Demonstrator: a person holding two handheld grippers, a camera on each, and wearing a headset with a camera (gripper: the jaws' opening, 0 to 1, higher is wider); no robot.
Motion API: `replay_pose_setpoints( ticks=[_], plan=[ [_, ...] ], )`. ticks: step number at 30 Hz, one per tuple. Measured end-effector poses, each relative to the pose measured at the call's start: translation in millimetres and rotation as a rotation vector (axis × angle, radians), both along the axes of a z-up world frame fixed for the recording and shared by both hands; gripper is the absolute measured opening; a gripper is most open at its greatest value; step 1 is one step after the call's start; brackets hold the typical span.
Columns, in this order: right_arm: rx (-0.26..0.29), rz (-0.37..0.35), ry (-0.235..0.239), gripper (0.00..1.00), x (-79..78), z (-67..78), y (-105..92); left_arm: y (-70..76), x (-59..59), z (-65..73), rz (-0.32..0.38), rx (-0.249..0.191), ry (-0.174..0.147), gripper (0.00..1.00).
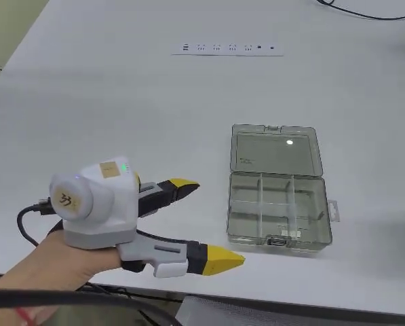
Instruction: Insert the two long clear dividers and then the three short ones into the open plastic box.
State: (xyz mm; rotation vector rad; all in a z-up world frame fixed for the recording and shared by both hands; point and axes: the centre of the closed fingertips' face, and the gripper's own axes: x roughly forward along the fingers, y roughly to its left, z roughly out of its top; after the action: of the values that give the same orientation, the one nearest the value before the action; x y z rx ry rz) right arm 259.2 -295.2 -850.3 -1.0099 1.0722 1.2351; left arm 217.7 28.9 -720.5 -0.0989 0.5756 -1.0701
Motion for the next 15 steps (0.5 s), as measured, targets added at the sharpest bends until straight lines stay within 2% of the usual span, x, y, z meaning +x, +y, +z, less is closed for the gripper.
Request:
replay_pose_setpoints(
  ticks=[8,14,15],
  plan=[
    [-0.005,-0.003,-0.013,0.33,-1.4,2.8,3.9,0.5,1.0,3.6,-0.003,-0.004,-0.011,0.87],
    [0.036,-0.017,-0.037,0.32,-1.9,20.6,21.6,1.4,4.2,8.8,0.001,-0.006,-0.02,0.87],
    [0.046,-0.011,-0.055,0.32,-0.9,25.0,26.7,0.2,4.8,10.9,0.0,-0.008,-0.029,0.87]
  ],
)
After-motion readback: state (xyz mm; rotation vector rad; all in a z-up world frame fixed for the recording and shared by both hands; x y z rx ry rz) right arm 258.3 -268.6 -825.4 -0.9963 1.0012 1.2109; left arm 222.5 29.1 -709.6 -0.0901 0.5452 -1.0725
